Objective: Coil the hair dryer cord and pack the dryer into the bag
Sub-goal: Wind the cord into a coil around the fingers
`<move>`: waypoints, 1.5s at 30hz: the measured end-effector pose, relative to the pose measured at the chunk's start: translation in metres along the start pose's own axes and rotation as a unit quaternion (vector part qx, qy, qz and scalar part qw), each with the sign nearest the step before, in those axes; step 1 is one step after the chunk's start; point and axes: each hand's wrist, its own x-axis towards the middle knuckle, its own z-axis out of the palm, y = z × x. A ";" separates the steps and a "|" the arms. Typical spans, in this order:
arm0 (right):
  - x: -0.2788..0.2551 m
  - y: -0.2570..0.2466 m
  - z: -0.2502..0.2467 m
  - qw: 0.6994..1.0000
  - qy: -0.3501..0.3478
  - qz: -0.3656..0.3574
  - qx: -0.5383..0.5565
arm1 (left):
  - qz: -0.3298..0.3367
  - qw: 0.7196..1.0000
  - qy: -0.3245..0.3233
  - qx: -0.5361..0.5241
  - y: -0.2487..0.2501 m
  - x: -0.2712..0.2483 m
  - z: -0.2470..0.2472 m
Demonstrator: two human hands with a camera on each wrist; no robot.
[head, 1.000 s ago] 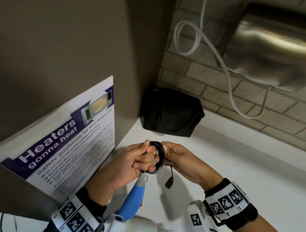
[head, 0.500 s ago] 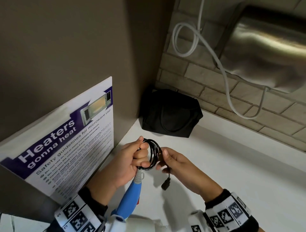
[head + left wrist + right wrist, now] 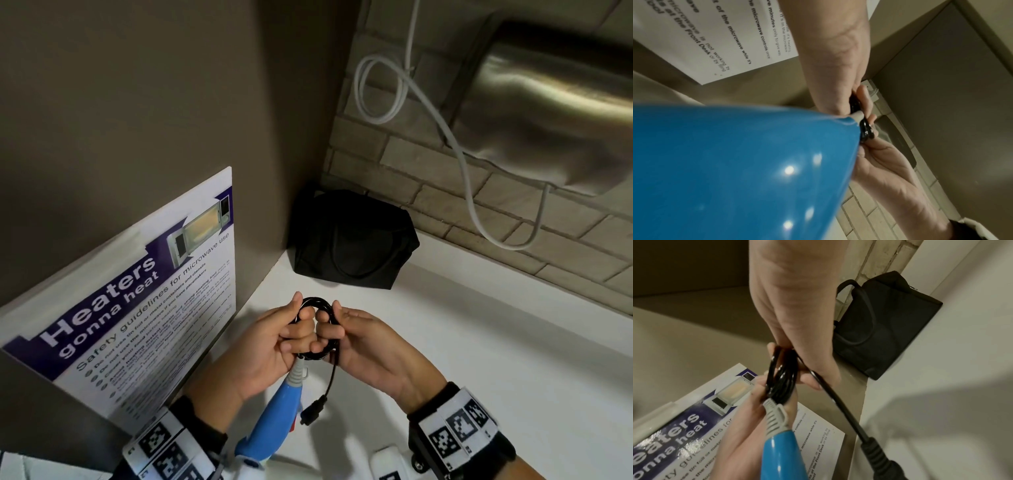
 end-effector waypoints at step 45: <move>0.002 -0.005 -0.006 0.959 0.224 -0.098 -0.141 | 0.075 0.980 0.055 0.174 -0.010 -0.002 0.018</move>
